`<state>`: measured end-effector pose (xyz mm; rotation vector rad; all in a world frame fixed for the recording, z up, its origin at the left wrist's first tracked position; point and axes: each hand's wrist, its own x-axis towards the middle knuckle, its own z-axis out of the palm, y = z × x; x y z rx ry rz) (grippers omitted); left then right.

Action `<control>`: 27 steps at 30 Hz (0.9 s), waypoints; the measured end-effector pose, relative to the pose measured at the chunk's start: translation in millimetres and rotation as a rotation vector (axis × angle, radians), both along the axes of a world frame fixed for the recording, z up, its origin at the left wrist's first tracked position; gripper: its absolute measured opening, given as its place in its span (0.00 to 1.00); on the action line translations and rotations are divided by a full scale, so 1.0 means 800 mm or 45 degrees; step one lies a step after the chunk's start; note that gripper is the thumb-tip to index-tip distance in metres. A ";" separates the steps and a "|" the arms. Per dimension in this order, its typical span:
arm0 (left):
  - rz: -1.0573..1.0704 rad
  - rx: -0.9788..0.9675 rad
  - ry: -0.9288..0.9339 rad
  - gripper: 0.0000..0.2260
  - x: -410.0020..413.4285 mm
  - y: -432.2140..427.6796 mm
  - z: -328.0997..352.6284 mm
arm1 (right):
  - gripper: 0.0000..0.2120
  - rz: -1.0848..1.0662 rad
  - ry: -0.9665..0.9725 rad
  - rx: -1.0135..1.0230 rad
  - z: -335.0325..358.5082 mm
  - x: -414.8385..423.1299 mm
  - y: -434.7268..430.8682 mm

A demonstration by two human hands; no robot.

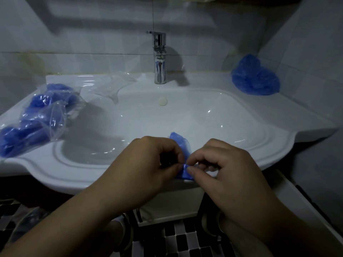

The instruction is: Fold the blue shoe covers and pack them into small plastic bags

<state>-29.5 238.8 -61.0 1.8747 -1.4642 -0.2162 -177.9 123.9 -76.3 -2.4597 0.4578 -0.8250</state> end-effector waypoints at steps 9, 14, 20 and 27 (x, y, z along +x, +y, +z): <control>-0.081 0.036 -0.145 0.06 0.003 0.005 0.004 | 0.08 0.137 0.195 -0.126 0.007 -0.008 -0.008; -0.200 0.070 -0.013 0.10 0.004 0.016 0.014 | 0.08 0.220 0.142 0.030 0.012 -0.012 -0.006; 0.029 0.046 0.054 0.04 -0.003 0.004 0.010 | 0.07 0.037 0.070 0.053 0.005 0.000 -0.002; 0.157 0.091 -0.097 0.05 -0.010 -0.001 0.005 | 0.05 0.081 0.063 -0.032 0.004 0.000 -0.002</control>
